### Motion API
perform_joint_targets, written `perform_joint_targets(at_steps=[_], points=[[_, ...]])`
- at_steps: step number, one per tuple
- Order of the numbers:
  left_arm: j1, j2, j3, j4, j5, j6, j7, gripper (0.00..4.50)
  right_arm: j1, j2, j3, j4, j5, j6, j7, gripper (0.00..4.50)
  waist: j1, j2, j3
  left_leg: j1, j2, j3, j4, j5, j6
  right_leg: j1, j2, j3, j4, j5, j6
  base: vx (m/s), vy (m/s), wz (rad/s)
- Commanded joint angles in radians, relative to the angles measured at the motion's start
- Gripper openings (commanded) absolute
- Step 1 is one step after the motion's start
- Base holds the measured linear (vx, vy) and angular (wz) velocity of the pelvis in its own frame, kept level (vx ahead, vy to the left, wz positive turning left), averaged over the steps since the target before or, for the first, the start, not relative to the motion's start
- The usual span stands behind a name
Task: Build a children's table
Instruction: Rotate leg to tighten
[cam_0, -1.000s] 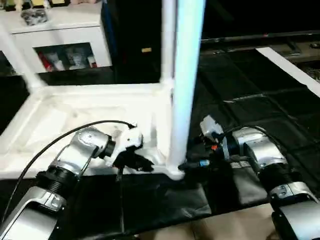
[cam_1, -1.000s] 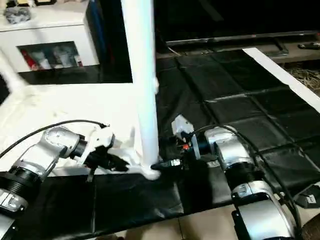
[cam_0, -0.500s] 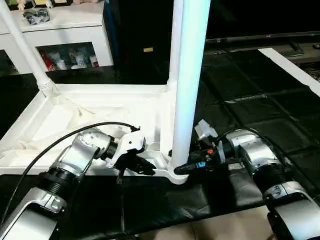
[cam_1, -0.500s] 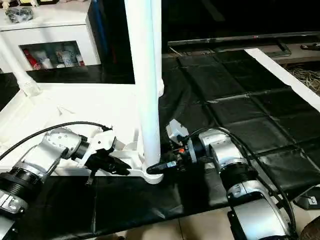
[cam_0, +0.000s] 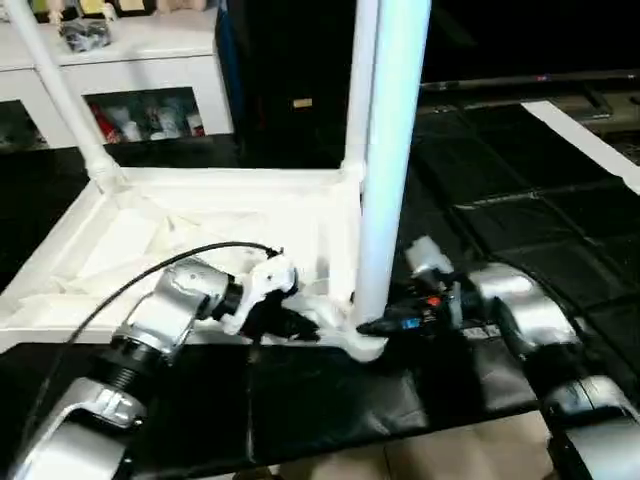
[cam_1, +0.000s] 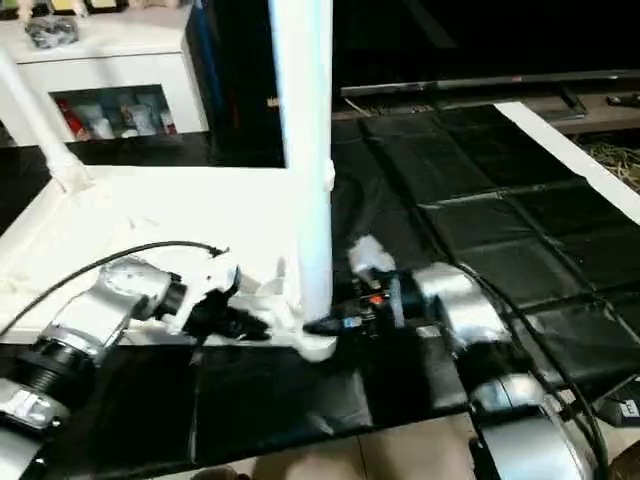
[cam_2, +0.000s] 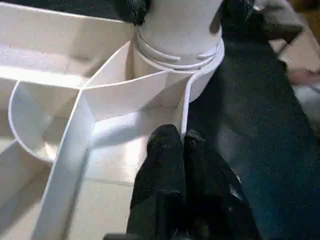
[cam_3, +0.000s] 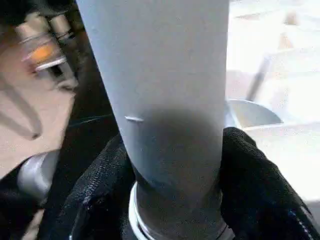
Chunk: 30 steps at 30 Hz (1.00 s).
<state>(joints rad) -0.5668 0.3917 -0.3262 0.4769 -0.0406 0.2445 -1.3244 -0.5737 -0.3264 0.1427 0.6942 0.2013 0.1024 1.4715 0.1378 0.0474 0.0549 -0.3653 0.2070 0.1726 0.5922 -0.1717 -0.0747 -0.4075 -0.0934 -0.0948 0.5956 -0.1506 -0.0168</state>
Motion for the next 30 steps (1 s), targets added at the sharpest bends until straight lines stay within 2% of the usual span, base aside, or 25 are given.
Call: perform_joint_targets(at_steps=[1,3,4,5,6,7,8,10,11,13,14,15,16,17,19,21,22,23,24,27,28,30], points=[[-0.019,-0.073,0.043,-0.008,-0.028,0.055,0.138,0.0,0.023,0.08,0.021,-0.01,0.032,0.074,-0.089,2.11,-0.011,-0.01,-0.066,0.013,0.02,-0.004,-0.074,-0.304,0.027,0.046,-0.053,0.039,-0.088,-0.478,-0.152,0.0,0.0,0.0],[-0.023,-0.103,0.058,-0.009,-0.028,0.085,0.188,0.0,0.029,0.117,0.002,0.002,0.013,0.079,-0.194,2.11,-0.022,-0.011,-0.066,0.009,0.015,-0.007,-0.075,-0.308,0.024,0.05,-0.054,0.034,-0.093,-0.516,-0.132,0.0,0.0,0.0],[-0.024,-0.111,0.061,-0.009,-0.028,0.094,0.2,0.0,0.028,0.128,-0.003,0.008,0.007,0.078,-0.222,2.11,-0.034,-0.008,-0.063,0.009,0.012,-0.009,-0.074,-0.32,0.019,0.047,-0.054,0.03,-0.098,-0.546,-0.119,0.0,0.0,0.0],[-0.029,-0.136,0.07,-0.01,-0.028,0.121,0.237,0.0,0.024,0.162,-0.016,0.023,-0.011,0.074,-0.305,2.11,-0.041,-0.011,-0.063,0.007,0.01,-0.009,-0.074,-0.32,0.017,0.049,-0.053,0.029,-0.099,-0.557,-0.111,0.0,0.0,0.0],[-0.036,-0.156,0.077,-0.003,-0.026,0.135,0.269,0.0,0.014,0.192,-0.029,0.046,-0.02,0.067,-0.371,2.11,-0.054,-0.008,-0.063,0.001,0.008,-0.013,-0.075,-0.319,0.012,0.051,-0.054,0.025,-0.1,-0.571,-0.103,0.0,0.0,0.0],[-0.041,-0.17,0.082,0.0,-0.023,0.149,0.292,0.0,0.01,0.212,-0.038,0.053,-0.026,0.067,-0.418,2.11,-0.067,-0.011,-0.06,-0.007,0.004,-0.016,-0.075,-0.325,0.01,0.057,-0.053,0.018,-0.105,-0.602,-0.082,0.0,0.0,0.0],[-0.045,-0.181,0.084,0.004,-0.019,0.161,0.313,0.0,0.006,0.229,-0.044,0.057,-0.028,0.071,-0.456,2.11,-0.068,-0.009,-0.062,-0.005,0.003,-0.017,-0.074,-0.327,0.01,0.057,-0.054,0.017,-0.107,-0.61,-0.076,0.0,0.0,0.0],[-0.063,-0.209,0.093,0.03,-0.004,0.17,0.381,0.0,-0.02,0.275,-0.057,0.096,-0.044,0.073,-0.573,2.11,-0.089,-0.008,-0.061,0.004,-0.001,-0.018,-0.07,-0.352,0.012,0.047,-0.052,0.012,-0.117,-0.626,-0.075,0.0,0.0,0.0],[-0.07,-0.22,0.097,0.04,-0.001,0.175,0.403,0.0,-0.032,0.292,-0.06,0.117,-0.053,0.064,-0.619,2.11,-0.092,-0.007,-0.061,0.007,-0.002,-0.017,-0.069,-0.358,0.014,0.045,-0.051,0.011,-0.119,-0.628,-0.075,0.0,0.0,0.0],[-0.088,-0.248,0.112,0.061,0.003,0.185,0.461,0.0,-0.064,0.334,-0.077,0.164,-0.066,0.063,-0.746,2.11,-0.11,-0.003,-0.058,0.003,-0.002,-0.021,-0.072,-0.379,0.016,0.049,-0.049,0.003,-0.121,-0.633,-0.071,0.0,0.0,0.0],[-0.098,-0.264,0.122,0.071,0.007,0.193,0.499,0.0,-0.084,0.359,-0.088,0.192,-0.074,0.064,-0.82,2.11,-0.112,0.0,-0.057,0.006,-0.003,-0.021,-0.072,-0.395,0.016,0.047,-0.048,-0.001,-0.125,-0.644,-0.066,0.0,0.0,0.0],[-0.105,-0.275,0.13,0.078,0.011,0.198,0.523,0.0,-0.097,0.375,-0.096,0.21,-0.079,0.067,-0.867,2.11,-0.118,0.006,-0.059,0.013,-0.001,-0.024,-0.072,-0.413,0.012,0.045,-0.05,-0.004,-0.13,-0.633,-0.067,0.0,0.0,0.0],[-0.11,-0.283,0.136,0.081,0.017,0.201,0.544,0.0,-0.105,0.387,-0.104,0.221,-0.087,0.066,-0.895,2.11,-0.123,0.009,-0.061,0.011,0.003,-0.031,-0.078,-0.428,0.01,0.051,-0.05,-0.007,-0.125,-0.581,-0.083,0.0,0.0,0.0],[-0.112,-0.287,0.14,0.081,0.021,0.203,0.555,0.0,-0.108,0.392,-0.108,0.224,-0.092,0.064,-0.904,2.11,-0.124,0.011,-0.06,0.012,0.005,-0.032,-0.08,-0.444,0.012,0.051,-0.048,-0.008,-0.126,-0.566,-0.086,0.0,0.0,0.0],[-0.118,-0.291,0.142,0.086,0.028,0.2,0.572,0.0,-0.122,0.409,-0.128,0.242,-0.094,0.052,-0.931,2.11,-0.131,0.009,-0.059,0.02,0.006,-0.032,-0.082,-0.484,0.017,0.048,-0.048,-0.008,-0.128,-0.532,-0.107,0.0,0.0,0.0],[-0.121,-0.291,0.143,0.09,0.031,0.198,0.576,0.0,-0.129,0.413,-0.141,0.253,-0.085,0.041,-0.94,2.11,-0.133,0.014,-0.06,0.018,0.007,-0.032,-0.083,-0.486,0.021,0.051,-0.051,-0.005,-0.124,-0.512,-0.118,0.0,0.0,0.0],[-0.119,-0.285,0.141,0.091,0.033,0.191,0.569,0.0,-0.127,0.406,-0.147,0.254,-0.078,0.031,-0.931,2.45,-0.132,0.017,-0.06,0.016,0.008,-0.031,-0.084,-0.483,0.021,0.052,-0.051,-0.002,-0.121,-0.494,-0.126,0.0,0.0,0.0],[-0.119,-0.285,0.141,0.091,0.033,0.191,0.569,0.0,-0.127,0.406,-0.147,0.254,-0.078,0.031,-0.931,2.45,-0.133,0.014,-0.06,0.017,0.008,-0.03,-0.084,-0.484,0.022,0.051,-0.05,-0.001,-0.123,-0.489,-0.13,0.0,0.0,0.0],[-0.117,-0.279,0.137,0.092,0.035,0.184,0.561,0.0,-0.124,0.401,-0.149,0.251,-0.075,0.028,-0.921,2.79,-0.131,0.013,-0.061,0.018,0.007,-0.028,-0.084,-0.478,0.024,0.051,-0.051,0.001,-0.121,-0.48,-0.138,0.0,0.0,0.0],[-0.109,-0.262,0.132,0.09,0.034,0.168,0.536,0.0,-0.111,0.377,-0.151,0.239,-0.073,0.016,-0.885,2.87,-0.126,0.01,-0.063,0.016,0.006,-0.025,-0.082,-0.449,0.034,0.052,-0.053,0.004,-0.12,-0.477,-0.142,0.0,0.0,0.0],[-0.105,-0.251,0.13,0.09,0.035,0.155,0.523,0.0,-0.102,0.356,-0.15,0.229,-0.076,0.004,-0.853,3.11,-0.125,0.009,-0.063,0.015,0.007,-0.024,-0.083,-0.433,0.037,0.053,-0.054,0.006,-0.118,-0.465,-0.148,0.0,0.0,0.0],[-0.095,-0.227,0.126,0.086,0.034,0.135,0.486,0.0,-0.083,0.312,-0.147,0.197,-0.073,0.011,-0.778,3.21,-0.119,0.006,-0.066,0.013,0.008,-0.021,-0.083,-0.411,0.048,0.057,-0.052,0.009,-0.115,-0.435,-0.156,0.0,0.0,0.0]])
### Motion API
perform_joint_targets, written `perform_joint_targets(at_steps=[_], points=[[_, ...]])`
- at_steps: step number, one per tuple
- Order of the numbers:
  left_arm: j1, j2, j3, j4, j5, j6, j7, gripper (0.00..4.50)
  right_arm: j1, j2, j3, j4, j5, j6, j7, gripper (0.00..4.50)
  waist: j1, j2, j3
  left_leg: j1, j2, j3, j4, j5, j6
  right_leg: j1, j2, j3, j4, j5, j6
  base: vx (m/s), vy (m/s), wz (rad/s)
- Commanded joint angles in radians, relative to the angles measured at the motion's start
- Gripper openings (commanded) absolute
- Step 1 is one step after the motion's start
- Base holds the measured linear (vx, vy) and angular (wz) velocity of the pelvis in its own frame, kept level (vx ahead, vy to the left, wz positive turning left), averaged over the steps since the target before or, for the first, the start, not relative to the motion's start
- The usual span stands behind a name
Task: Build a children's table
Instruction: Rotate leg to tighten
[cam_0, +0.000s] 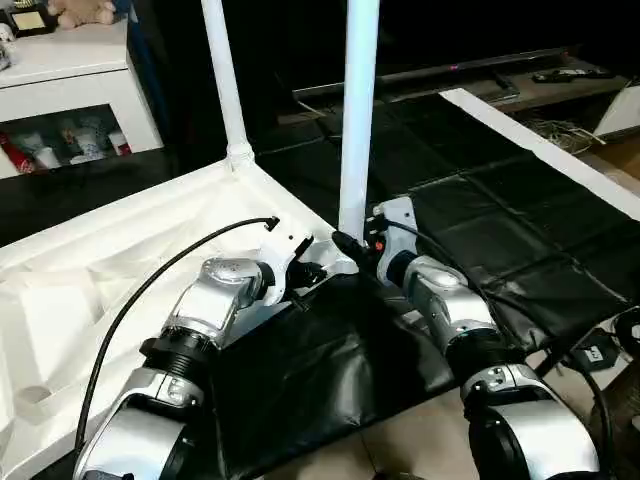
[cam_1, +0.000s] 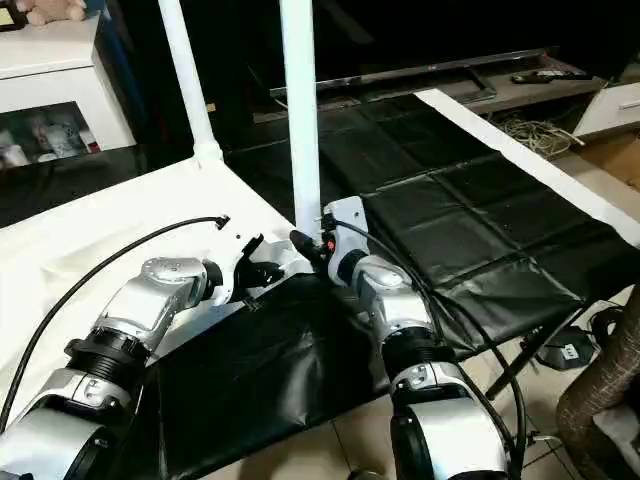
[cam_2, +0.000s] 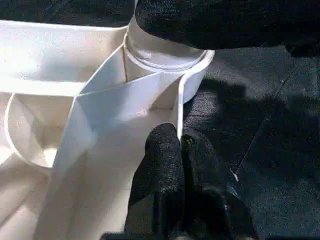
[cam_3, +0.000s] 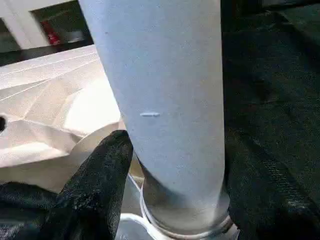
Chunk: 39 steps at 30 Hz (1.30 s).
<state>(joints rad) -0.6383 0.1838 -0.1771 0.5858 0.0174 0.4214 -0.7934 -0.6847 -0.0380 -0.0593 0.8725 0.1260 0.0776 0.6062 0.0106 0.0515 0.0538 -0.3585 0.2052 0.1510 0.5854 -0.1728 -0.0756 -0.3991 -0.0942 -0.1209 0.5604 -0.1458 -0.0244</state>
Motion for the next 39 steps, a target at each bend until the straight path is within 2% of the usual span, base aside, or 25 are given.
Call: perform_joint_targets(at_steps=[1,4,6,7,9,11,12,13,14,15,17,18,20,21,23,25,27,28,29,30,32,33,39], points=[[-0.019,-0.009,-0.025,-0.026,-0.025,-0.049,-0.06,0.0,0.036,0.005,0.057,0.002,0.005,0.037,0.119,3.25,0.013,0.003,-0.067,0.004,0.013,0.002,-0.076,-0.38,0.053,0.049,-0.053,0.04,-0.073,-0.395,-0.166,0.0,0.0,0.0],[-0.011,0.024,-0.034,-0.031,-0.024,-0.067,-0.106,0.0,0.051,-0.052,0.071,-0.038,0.001,0.023,0.195,3.5,0.026,0.0,-0.074,-0.004,0.016,0.005,-0.072,-0.295,0.072,0.058,-0.052,0.043,-0.058,-0.297,-0.199,0.0,0.0,0.0],[-0.007,0.042,-0.041,-0.033,-0.022,-0.08,-0.134,0.0,0.05,-0.078,0.065,-0.049,0.014,0.053,0.228,3.62,0.036,-0.002,-0.075,0.001,0.016,0.011,-0.069,-0.267,0.078,0.055,-0.053,0.045,-0.058,-0.284,-0.211,0.0,0.0,0.0],[-0.002,0.075,-0.051,-0.034,-0.018,-0.098,-0.178,0.0,0.044,-0.126,0.063,-0.054,0.015,0.042,0.273,3.65,0.044,-0.003,-0.076,-0.001,0.016,0.014,-0.067,-0.246,0.083,0.057,-0.052,0.044,-0.055,-0.275,-0.215,0.0,0.0,0.0],[0.002,0.104,-0.06,-0.031,-0.017,-0.129,-0.226,0.0,0.034,-0.156,0.061,-0.046,0.013,0.024,0.302,3.98,0.055,-0.001,-0.079,-0.004,0.017,0.016,-0.064,-0.216,0.085,0.058,-0.052,0.045,-0.05,-0.257,-0.214,0.0,0.0,0.0],[0.01,0.142,-0.071,-0.031,-0.017,-0.158,-0.283,0.0,0.034,-0.188,0.062,-0.058,0.015,-0.022,0.369,4.05,0.064,0.001,-0.083,-0.008,0.018,0.016,-0.059,-0.184,0.086,0.058,-0.051,0.046,-0.04,-0.211,-0.222,0.0,0.0,0.0],[0.011,0.143,-0.072,-0.032,-0.017,-0.159,-0.286,0.0,0.034,-0.189,0.062,-0.058,0.014,-0.025,0.37,4.05,0.068,0.006,-0.085,-0.01,0.019,0.015,-0.056,-0.163,0.09,0.054,-0.05,0.047,-0.032,-0.166,-0.232,0.0,0.0,0.0],[0.022,0.171,-0.081,-0.043,-0.025,-0.174,-0.344,0.0,0.035,-0.214,0.072,-0.066,-0.003,-0.063,0.4,4.21,0.073,0.009,-0.083,-0.009,0.02,0.016,-0.057,-0.172,0.091,0.052,-0.049,0.045,-0.033,-0.163,-0.238,0.0,0.0,0.0],[0.025,0.18,-0.084,-0.046,-0.027,-0.177,-0.362,0.0,0.035,-0.222,0.076,-0.069,-0.006,-0.069,0.417,4.37,0.074,0.007,-0.082,-0.009,0.02,0.017,-0.057,-0.182,0.09,0.052,-0.049,0.045,-0.032,-0.171,-0.239,0.0,0.0,0.0],[0.032,0.198,-0.095,-0.054,-0.029,-0.191,-0.399,0.0,0.034,-0.238,0.084,-0.08,0.005,-0.053,0.469,4.47,0.078,0.004,-0.08,-0.007,0.021,0.017,-0.059,-0.195,0.085,0.053,-0.049,0.045,-0.034,-0.195,-0.236,0.0,0.0,0.0],[0.038,0.227,-0.116,-0.06,-0.026,-0.22,-0.449,0.0,0.028,-0.263,0.098,-0.095,0.027,-0.018,0.556,4.46,0.083,0.008,-0.079,-0.004,0.024,0.015,-0.061,-0.215,0.08,0.051,-0.048,0.046,-0.036,-0.22,-0.234,0.0,0.0,0.0],[0.044,0.246,-0.131,-0.066,-0.026,-0.239,-0.485,0.0,0.026,-0.276,0.11,-0.106,0.043,0.002,0.624,4.46,0.085,0.005,-0.078,-0.001,0.025,0.016,-0.063,-0.239,0.08,0.052,-0.048,0.046,-0.037,-0.237,-0.231,0.0,0.0,0.0],[0.048,0.271,-0.148,-0.074,-0.03,-0.259,-0.54,0.0,0.017,-0.29,0.129,-0.11,0.053,0.023,0.704,4.46,0.088,0.008,-0.075,0.001,0.026,0.016,-0.065,-0.262,0.077,0.047,-0.047,0.048,-0.04,-0.261,-0.227,0.0,0.0,0.0],[0.048,0.277,-0.153,-0.076,-0.031,-0.265,-0.556,0.0,0.014,-0.292,0.135,-0.108,0.052,0.027,0.72,4.46,0.09,0.001,-0.074,0.003,0.026,0.016,-0.066,-0.276,0.071,0.047,-0.05,0.048,-0.041,-0.291,-0.223,0.0,0.0,0.0],[0.05,0.296,-0.171,-0.08,-0.029,-0.289,-0.6,0.0,0.001,-0.297,0.174,-0.088,0.029,0.008,0.783,4.46,0.092,-0.001,-0.07,0.003,0.027,0.018,-0.068,-0.288,0.062,0.044,-0.052,0.05,-0.046,-0.339,-0.208,0.0,0.0,0.0],[0.055,0.304,-0.18,-0.089,-0.028,-0.297,-0.628,0.0,-0.004,-0.287,0.188,-0.079,0.019,-0.013,0.81,4.46,0.095,-0.005,-0.071,0.004,0.028,0.018,-0.069,-0.28,0.054,0.044,-0.055,0.052,-0.047,-0.364,-0.197,0.0,0.0,0.0],[0.058,0.307,-0.184,-0.096,-0.03,-0.298,-0.642,0.0,-0.007,-0.28,0.195,-0.075,0.017,-0.026,0.826,4.46,0.1,-0.003,-0.072,0.006,0.03,0.018,-0.069,-0.273,0.05,0.041,-0.055,0.054,-0.046,-0.359,-0.198,0.0,0.0,0.0],[0.062,0.309,-0.19,-0.104,-0.031,-0.302,-0.654,0.0,-0.011,-0.274,0.201,-0.072,0.019,-0.031,0.848,4.46,0.102,-0.006,-0.072,0.007,0.031,0.019,-0.068,-0.274,0.051,0.04,-0.055,0.055,-0.043,-0.356,-0.202,0.0,0.0,0.0],[0.064,0.31,-0.196,-0.11,-0.033,-0.304,-0.66,0.0,-0.015,-0.27,0.206,-0.072,0.026,-0.024,0.868,4.46,0.102,-0.005,-0.072,0.008,0.03,0.02,-0.069,-0.275,0.05,0.038,-0.054,0.056,-0.045,-0.357,-0.201,0.0,0.0,0.0],[0.066,0.311,-0.2,-0.114,-0.034,-0.306,-0.665,0.0,-0.018,-0.266,0.21,-0.072,0.033,-0.017,0.884,4.46,0.102,-0.011,-0.073,0.004,0.03,0.019,-0.069,-0.267,0.053,0.042,-0.054,0.056,-0.04,-0.353,-0.203,0.0,0.0,0.0],[0.069,0.307,-0.212,-0.127,-0.035,-0.308,-0.672,0.0,-0.023,-0.258,0.227,-0.069,0.041,-0.004,0.94,4.46,0.104,-0.009,-0.073,0.006,0.031,0.02,-0.068,-0.265,0.057,0.039,-0.054,0.058,-0.04,-0.351,-0.203,0.0,0.0,0.0],[0.069,0.307,-0.212,-0.127,-0.035,-0.308,-0.672,0.0,-0.023,-0.258,0.227,-0.069,0.041,-0.004,0.94,4.15,0.105,-0.011,-0.072,0.008,0.032,0.02,-0.069,-0.269,0.056,0.037,-0.054,0.059,-0.041,-0.355,-0.204,0.0,0.0,0.0],[0.075,0.302,-0.229,-0.148,-0.037,-0.312,-0.694,0.0,-0.048,-0.243,0.253,-0.026,0.031,0.004,0.991,3.77,0.109,-0.017,-0.075,0.007,0.031,0.023,-0.067,-0.238,0.055,0.038,-0.054,0.065,-0.035,-0.329,-0.211,0.0,0.0,0.0]])
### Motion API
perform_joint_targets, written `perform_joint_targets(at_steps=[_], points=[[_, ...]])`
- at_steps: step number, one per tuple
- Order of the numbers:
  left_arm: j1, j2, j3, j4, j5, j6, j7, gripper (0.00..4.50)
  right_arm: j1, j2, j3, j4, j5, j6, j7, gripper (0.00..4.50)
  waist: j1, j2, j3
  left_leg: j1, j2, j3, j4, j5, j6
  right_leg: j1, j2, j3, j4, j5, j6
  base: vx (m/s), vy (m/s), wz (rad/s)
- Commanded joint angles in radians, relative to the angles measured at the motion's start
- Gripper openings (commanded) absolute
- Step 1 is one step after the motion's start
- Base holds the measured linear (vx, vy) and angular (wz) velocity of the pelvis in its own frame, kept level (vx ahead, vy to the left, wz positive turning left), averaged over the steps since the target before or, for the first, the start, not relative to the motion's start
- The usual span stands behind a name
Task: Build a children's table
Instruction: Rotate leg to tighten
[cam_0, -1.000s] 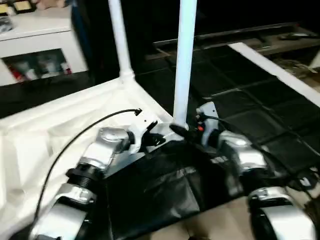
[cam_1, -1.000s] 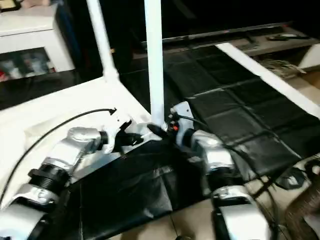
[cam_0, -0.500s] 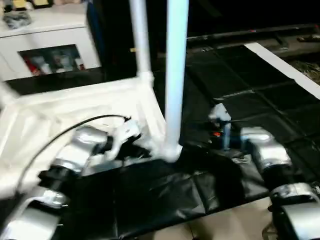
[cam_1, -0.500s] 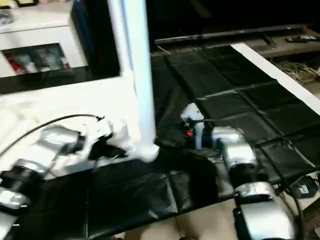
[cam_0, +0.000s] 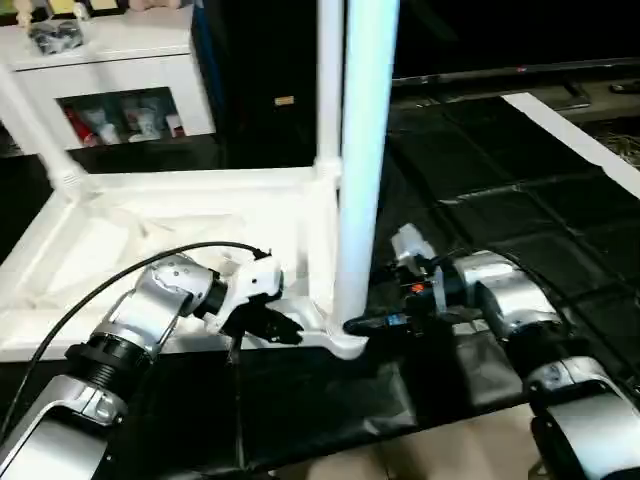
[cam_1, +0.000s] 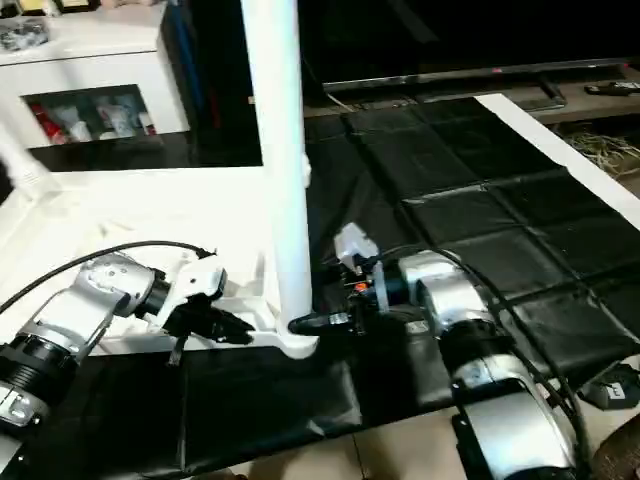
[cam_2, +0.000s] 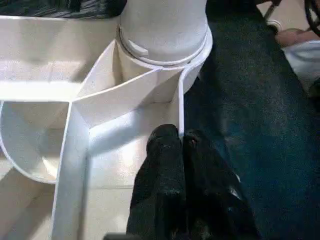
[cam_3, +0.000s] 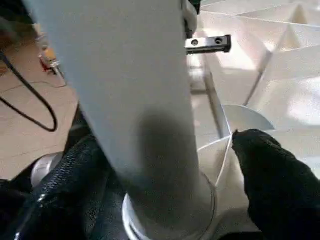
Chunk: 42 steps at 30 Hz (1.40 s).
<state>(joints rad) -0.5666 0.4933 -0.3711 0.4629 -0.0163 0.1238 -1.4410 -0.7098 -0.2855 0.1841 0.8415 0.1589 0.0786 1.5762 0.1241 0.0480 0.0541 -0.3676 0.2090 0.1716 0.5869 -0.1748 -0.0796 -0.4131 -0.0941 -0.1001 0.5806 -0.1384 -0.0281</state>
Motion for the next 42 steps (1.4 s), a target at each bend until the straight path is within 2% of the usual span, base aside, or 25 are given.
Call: perform_joint_targets(at_steps=[1,2,8,11,14,20,25,31,32,33,34,35,37,39,40,42], points=[[0.007,-0.006,-0.04,-0.038,-0.003,-0.011,-0.054,0.0,-0.029,0.004,0.027,0.014,-0.003,0.008,0.034,3.64,-0.004,-0.014,-0.075,0.013,0.027,0.002,-0.069,-0.227,0.062,0.054,-0.054,0.044,-0.053,-0.33,-0.208,0.0,0.0,0.0],[0.008,-0.006,-0.04,-0.039,-0.003,-0.011,-0.054,0.0,-0.029,0.004,0.028,0.015,-0.003,0.009,0.035,3.6,-0.004,-0.013,-0.076,0.013,0.027,0.001,-0.069,-0.226,0.063,0.054,-0.053,0.044,-0.053,-0.328,-0.209,0.0,0.0,0.0],[0.014,-0.002,-0.054,-0.055,0.004,-0.01,-0.055,0.0,-0.037,-0.018,0.121,0.014,0.052,0.039,0.038,3.21,-0.002,-0.015,-0.076,0.013,0.026,0.002,-0.069,-0.225,0.064,0.054,-0.053,0.045,-0.054,-0.331,-0.204,0.0,0.0,0.0],[0.016,-0.003,-0.054,-0.055,0.007,-0.011,-0.052,0.0,-0.038,-0.017,0.126,0.014,0.057,0.037,0.038,2.83,-0.001,-0.016,-0.074,0.012,0.026,0.001,-0.07,-0.233,0.058,0.053,-0.053,0.045,-0.056,-0.357,-0.192,0.0,0.0,0.0],[0.017,-0.004,-0.052,-0.05,0.011,-0.015,-0.047,0.0,-0.039,-0.016,0.139,0.012,0.074,0.038,0.038,2.65,-0.001,-0.016,-0.075,0.012,0.026,0.001,-0.07,-0.237,0.052,0.053,-0.052,0.046,-0.053,-0.34,-0.196,0.0,0.0,0.0],[0.017,-0.008,-0.054,-0.048,0.01,-0.012,-0.035,0.0,-0.034,-0.025,0.17,-0.004,0.114,0.048,0.038,2.43,0.0,-0.015,-0.072,0.015,0.024,0.001,-0.07,-0.267,0.043,0.052,-0.052,0.047,-0.059,-0.392,-0.182,0.0,0.0,0.0],[0.013,-0.014,-0.048,-0.037,0.007,-0.009,-0.024,0.0,-0.02,-0.035,0.182,-0.022,0.134,0.054,0.038,2.32,0.001,-0.014,-0.073,0.014,0.024,0.001,-0.069,-0.267,0.043,0.052,-0.051,0.047,-0.059,-0.387,-0.181,0.0,0.0,0.0],[0.007,-0.033,-0.027,-0.022,0.001,0.023,0.012,0.0,-0.004,-0.034,0.159,-0.031,0.149,0.06,0.038,2.28,0.006,-0.012,-0.075,0.014,0.024,0.0,-0.068,-0.265,0.043,0.053,-0.049,0.046,-0.056,-0.362,-0.19,0.0,0.0,0.0],[-0.003,-0.049,-0.015,-0.006,0.005,0.042,0.05,0.0,0.003,-0.02,0.122,-0.02,0.134,0.058,0.033,2.28,0.005,-0.009,-0.074,0.014,0.023,0.001,-0.067,-0.271,0.043,0.052,-0.049,0.047,-0.057,-0.365,-0.19,0.0,0.0,0.0],[-0.003,-0.049,-0.015,-0.006,0.005,0.042,0.05,0.0,0.003,-0.02,0.122,-0.02,0.134,0.058,0.033,2.27,0.008,-0.01,-0.074,0.018,0.024,0.001,-0.067,-0.279,0.041,0.05,-0.05,0.047,-0.06,-0.375,-0.189,0.0,0.0,0.0],[-0.018,-0.081,0.013,0.014,-0.002,0.084,0.112,0.0,0.016,0.001,0.086,-0.011,0.122,0.037,-0.053,2.27,0.005,-0.012,-0.072,0.017,0.023,0.003,-0.067,-0.283,0.039,0.049,-0.048,0.048,-0.061,-0.384,-0.187,0.0,0.0,0.0],[-0.024,-0.095,0.025,0.02,-0.006,0.103,0.138,0.0,0.02,0.01,0.075,-0.007,0.117,0.031,-0.099,2.27,0.005,-0.012,-0.07,0.017,0.022,0.003,-0.067,-0.284,0.034,0.049,-0.049,0.047,-0.063,-0.397,-0.183,0.0,0.0,0.0],[-0.032,-0.112,0.036,0.026,-0.006,0.121,0.171,0.0,0.026,0.022,0.065,-0.003,0.109,0.022,-0.171,2.24,0.0,-0.014,-0.07,0.016,0.019,0.0,-0.068,-0.289,0.023,0.053,-0.051,0.044,-0.067,-0.449,-0.158,0.0,0.0,0.0],[-0.043,-0.144,0.055,0.032,-0.005,0.16,0.233,0.0,0.033,0.056,0.044,0.003,0.098,0.02,-0.324,2.21,-0.006,-0.015,-0.068,0.018,0.014,-0.001,-0.068,-0.301,0.02,0.05,-0.051,0.041,-0.075,-0.508,-0.13,0.0,0.0,0.0],[-0.049,-0.164,0.065,0.035,-0.005,0.181,0.268,0.0,0.035,0.08,0.03,0.008,0.1,0.027,-0.408,2.16,-0.024,-0.018,-0.063,0.012,0.008,-0.006,-0.068,-0.308,0.01,0.053,-0.052,0.035,-0.081,-0.563,-0.105,0.0,0.0,0.0],[-0.058,-0.184,0.074,0.044,-0.003,0.201,0.306,0.0,0.035,0.102,0.019,0.012,0.099,0.036,-0.471,2.1,-0.041,-0.019,-0.063,0.008,0.003,-0.008,-0.067,-0.312,0.011,0.056,-0.051,0.029,-0.089,-0.603,-0.077,0.0,0.0,0.0]])
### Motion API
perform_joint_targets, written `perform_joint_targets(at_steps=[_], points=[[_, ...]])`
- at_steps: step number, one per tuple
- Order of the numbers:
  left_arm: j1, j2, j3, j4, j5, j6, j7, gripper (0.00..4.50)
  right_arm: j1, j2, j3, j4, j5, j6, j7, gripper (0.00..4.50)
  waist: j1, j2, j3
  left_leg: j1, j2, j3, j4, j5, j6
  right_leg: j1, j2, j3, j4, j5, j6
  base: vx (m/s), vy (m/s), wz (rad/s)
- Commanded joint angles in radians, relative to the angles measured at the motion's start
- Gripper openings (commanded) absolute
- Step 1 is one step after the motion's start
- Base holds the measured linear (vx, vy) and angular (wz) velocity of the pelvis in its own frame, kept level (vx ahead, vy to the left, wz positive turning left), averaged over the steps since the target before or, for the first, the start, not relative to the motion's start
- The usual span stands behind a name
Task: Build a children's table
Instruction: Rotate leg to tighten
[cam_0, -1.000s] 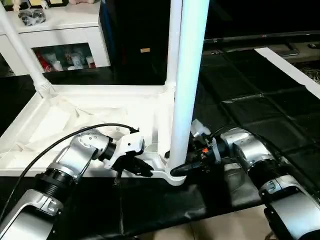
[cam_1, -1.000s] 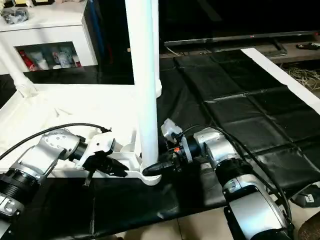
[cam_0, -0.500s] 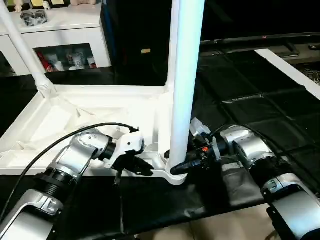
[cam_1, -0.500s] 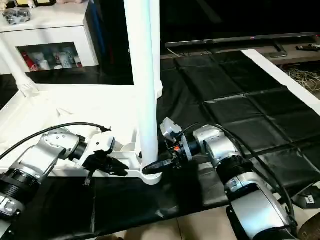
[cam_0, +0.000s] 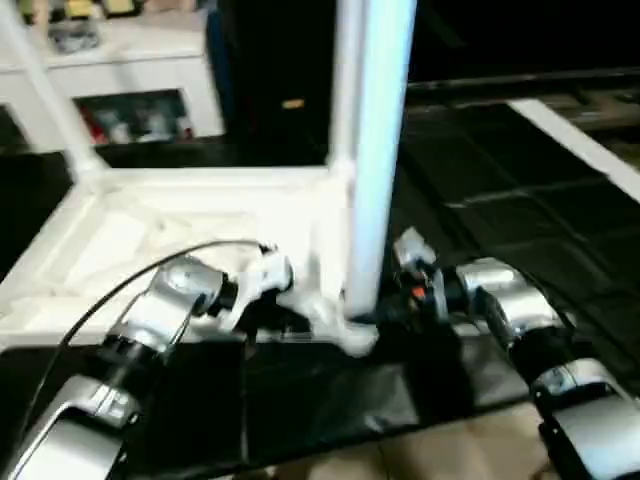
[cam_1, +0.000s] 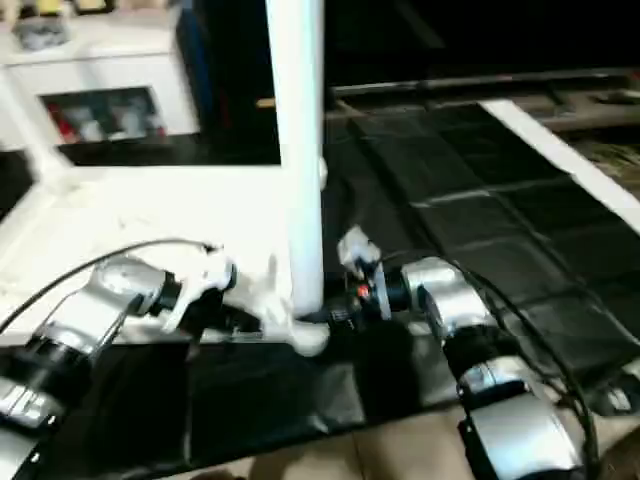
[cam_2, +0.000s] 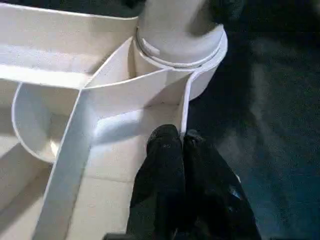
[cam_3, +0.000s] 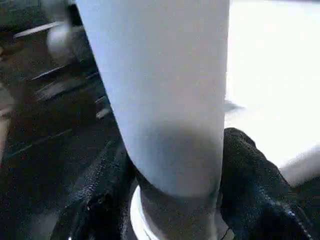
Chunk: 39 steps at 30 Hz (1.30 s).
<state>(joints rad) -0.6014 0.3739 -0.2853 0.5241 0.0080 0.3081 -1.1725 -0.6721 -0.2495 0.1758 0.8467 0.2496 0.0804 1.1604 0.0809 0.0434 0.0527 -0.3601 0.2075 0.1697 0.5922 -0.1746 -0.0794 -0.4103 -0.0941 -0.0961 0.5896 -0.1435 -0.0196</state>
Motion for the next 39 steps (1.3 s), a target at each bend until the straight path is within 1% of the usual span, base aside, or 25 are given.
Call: perform_joint_targets(at_steps=[1,2,3,4,6,7,9,10,11,13,15,17,20,21,22,24,25,28,29,31,32,35,36,37,39], points=[[-0.041,-0.107,0.011,0.005,-0.027,0.06,0.118,0.0,-0.008,0.115,-0.001,0.022,-0.004,0.05,-0.175,2.09,-0.009,-0.015,-0.058,-0.003,0.002,-0.008,-0.073,-0.323,0.011,0.052,-0.049,0.019,-0.102,-0.627,-0.07,0.0,0.0,0.0],[-0.05,-0.129,0.023,0.016,-0.027,0.077,0.158,0.0,-0.014,0.138,-0.015,0.032,-0.01,0.058,-0.232,2.08,-0.015,-0.014,-0.058,-0.002,0.0,-0.007,-0.069,-0.329,0.009,0.051,-0.048,0.016,-0.106,-0.644,-0.061,0.0,0.0,0.0],[-0.062,-0.159,0.041,0.032,-0.028,0.095,0.214,0.0,-0.024,0.168,-0.031,0.047,-0.018,0.065,-0.309,2.07,-0.025,-0.011,-0.058,0.005,-0.003,-0.008,-0.066,-0.337,0.006,0.045,-0.05,0.013,-0.114,-0.664,-0.054,0.0,0.0,0.0],[-0.065,-0.166,0.046,0.036,-0.028,0.099,0.228,0.0,-0.027,0.176,-0.035,0.051,-0.018,0.066,-0.325,2.06,-0.033,-0.012,-0.062,0.003,-0.005,-0.012,-0.066,-0.335,0.008,0.052,-0.051,0.007,-0.115,-0.654,-0.054,0.0,0.0,0.0],[-0.087,-0.224,0.087,0.063,-0.035,0.123,0.335,0.0,-0.05,0.233,-0.067,0.081,-0.026,0.068,-0.465,2.06,-0.045,-0.006,-0.063,-0.001,-0.001,-0.015,-0.071,-0.339,0.016,0.055,-0.048,0.003,-0.114,-0.609,-0.066,0.0,0.0,0.0],[-0.091,-0.236,0.097,0.068,-0.036,0.128,0.357,0.0,-0.056,0.245,-0.073,0.088,-0.03,0.066,-0.503,2.06,-0.049,-0.007,-0.063,-0.003,-0.001,-0.014,-0.071,-0.345,0.019,0.055,-0.047,0.003,-0.115,-0.602,-0.069,0.0,0.0,0.0],[-0.097,-0.255,0.107,0.074,-0.032,0.127,0.392,0.0,-0.066,0.265,-0.074,0.101,-0.047,0.05,-0.559,2.06,-0.053,-0.005,-0.064,-0.001,-0.003,-0.016,-0.069,-0.357,0.024,0.054,-0.048,-0.001,-0.117,-0.593,-0.072,0.0,0.0,0.0],[-0.099,-0.265,0.112,0.076,-0.031,0.124,0.408,0.0,-0.075,0.279,-0.081,0.115,-0.046,0.052,-0.591,2.06,-0.054,-0.003,-0.068,0.002,0.0,-0.017,-0.071,-0.355,0.033,0.054,-0.049,0.002,-0.114,-0.545,-0.094,0.0,0.0,0.0],[-0.096,-0.267,0.112,0.07,-0.029,0.128,0.41,0.0,-0.077,0.284,-0.082,0.119,-0.053,0.042,-0.594,2.06,-0.054,-0.003,-0.067,0.003,0.001,-0.016,-0.072,-0.354,0.036,0.053,-0.049,0.003,-0.113,-0.525,-0.103,0.0,0.0,0.0],[-0.094,-0.269,0.112,0.063,-0.026,0.137,0.413,0.0,-0.077,0.29,-0.086,0.123,-0.067,0.027,-0.599,2.06,-0.051,-0.006,-0.068,0.003,0.003,-0.013,-0.072,-0.346,0.046,0.052,-0.049,0.008,-0.107,-0.479,-0.128,0.0,0.0,0.0],[-0.086,-0.261,0.109,0.052,-0.023,0.139,0.405,0.0,-0.071,0.292,-0.096,0.118,-0.064,0.023,-0.586,2.06,-0.047,-0.008,-0.069,0.0,0.005,-0.011,-0.073,-0.318,0.055,0.057,-0.049,0.012,-0.099,-0.432,-0.15,0.0,0.0,0.0],[-0.076,-0.25,0.107,0.04,-0.021,0.137,0.391,0.0,-0.064,0.286,-0.105,0.109,-0.062,0.017,-0.573,2.75,-0.044,-0.008,-0.069,-0.002,0.006,-0.01,-0.073,-0.302,0.058,0.059,-0.05,0.014,-0.095,-0.419,-0.158,0.0,0.0,0.0],[-0.061,-0.225,0.096,0.026,-0.015,0.124,0.361,0.0,-0.048,0.261,-0.115,0.095,-0.06,0.002,-0.543,2.81,-0.038,-0.008,-0.069,-0.001,0.008,-0.009,-0.073,-0.288,0.061,0.06,-0.053,0.016,-0.093,-0.428,-0.159,0.0,0.0,0.0],[-0.057,-0.221,0.093,0.023,-0.014,0.121,0.357,0.0,-0.044,0.256,-0.118,0.092,-0.056,0.0,-0.534,3.1,-0.036,-0.012,-0.07,-0.004,0.008,-0.008,-0.073,-0.267,0.063,0.062,-0.054,0.018,-0.091,-0.41,-0.162,0.0,0.0,0.0],[-0.05,-0.212,0.089,0.017,-0.015,0.113,0.341,0.0,-0.035,0.242,-0.121,0.082,-0.048,0.001,-0.51,3.1,-0.033,-0.009,-0.072,-0.004,0.011,-0.008,-0.073,-0.248,0.065,0.064,-0.054,0.019,-0.087,-0.382,-0.17,0.0,0.0,0.0],[-0.044,-0.204,0.087,0.012,-0.017,0.101,0.323,0.0,-0.024,0.225,-0.124,0.069,-0.04,-0.001,-0.475,3.26,-0.032,-0.011,-0.074,-0.006,0.012,-0.007,-0.072,-0.22,0.072,0.066,-0.053,0.021,-0.082,-0.333,-0.186,0.0,0.0,0.0],[-0.044,-0.204,0.087,0.012,-0.017,0.101,0.323,0.0,-0.024,0.225,-0.124,0.069,-0.04,-0.001,-0.475,3.37,-0.03,-0.01,-0.075,-0.006,0.011,-0.007,-0.072,-0.211,0.074,0.067,-0.052,0.021,-0.079,-0.316,-0.193,0.0,0.0,0.0],[-0.028,-0.17,0.074,-0.002,-0.021,0.07,0.256,0.0,0.018,0.154,-0.114,0.015,-0.031,-0.028,-0.311,3.64,-0.021,-0.008,-0.076,-0.006,0.013,-0.004,-0.069,-0.19,0.094,0.069,-0.051,0.023,-0.073,-0.259,-0.215,0.0,0.0,0.0],[-0.024,-0.157,0.067,-0.004,-0.021,0.06,0.231,0.0,0.034,0.12,-0.106,-0.006,-0.027,-0.035,-0.245,3.69,-0.017,-0.006,-0.077,-0.005,0.014,-0.004,-0.069,-0.187,0.095,0.07,-0.052,0.023,-0.071,-0.252,-0.219,0.0,0.0,0.0],[-0.019,-0.14,0.057,-0.006,-0.019,0.045,0.205,0.0,0.048,0.084,-0.101,-0.026,-0.025,-0.039,-0.18,3.75,-0.008,-0.005,-0.076,-0.004,0.017,-0.003,-0.069,-0.188,0.102,0.07,-0.05,0.022,-0.071,-0.246,-0.222,0.0,0.0,0.0],[-0.016,-0.13,0.05,-0.007,-0.017,0.031,0.188,0.0,0.053,0.064,-0.098,-0.033,-0.027,-0.04,-0.149,3.98,-0.006,-0.004,-0.075,-0.004,0.018,-0.003,-0.069,-0.193,0.099,0.069,-0.05,0.021,-0.071,-0.255,-0.225,0.0,0.0,0.0],[-0.01,-0.102,0.029,-0.005,-0.011,0.012,0.134,0.0,0.06,-0.012,-0.081,-0.032,-0.049,-0.065,-0.054,4.12,0.006,-0.004,-0.073,0.003,0.018,-0.001,-0.07,-0.226,0.085,0.065,-0.051,0.021,-0.081,-0.327,-0.204,0.0,0.0,0.0],[-0.007,-0.091,0.021,-0.007,-0.009,0.002,0.113,0.0,0.063,-0.037,-0.077,-0.032,-0.056,-0.07,-0.021,4.18,0.012,-0.006,-0.072,0.004,0.019,-0.001,-0.071,-0.231,0.079,0.064,-0.051,0.021,-0.081,-0.337,-0.201,0.0,0.0,0.0],[-0.003,-0.081,0.013,-0.011,-0.009,-0.01,0.091,0.0,0.065,-0.059,-0.075,-0.035,-0.058,-0.066,0.01,4.42,0.016,-0.006,-0.072,0.007,0.02,-0.001,-0.071,-0.239,0.076,0.062,-0.051,0.022,-0.081,-0.335,-0.204,0.0,0.0,0.0],[0.003,-0.066,0.004,-0.02,-0.014,-0.015,0.057,0.0,0.07,-0.087,-0.072,-0.044,-0.057,-0.063,0.059,4.42,0.017,-0.006,-0.072,0.006,0.021,-0.001,-0.071,-0.245,0.075,0.063,-0.05,0.023,-0.079,-0.328,-0.208,0.0,0.0,0.0]])
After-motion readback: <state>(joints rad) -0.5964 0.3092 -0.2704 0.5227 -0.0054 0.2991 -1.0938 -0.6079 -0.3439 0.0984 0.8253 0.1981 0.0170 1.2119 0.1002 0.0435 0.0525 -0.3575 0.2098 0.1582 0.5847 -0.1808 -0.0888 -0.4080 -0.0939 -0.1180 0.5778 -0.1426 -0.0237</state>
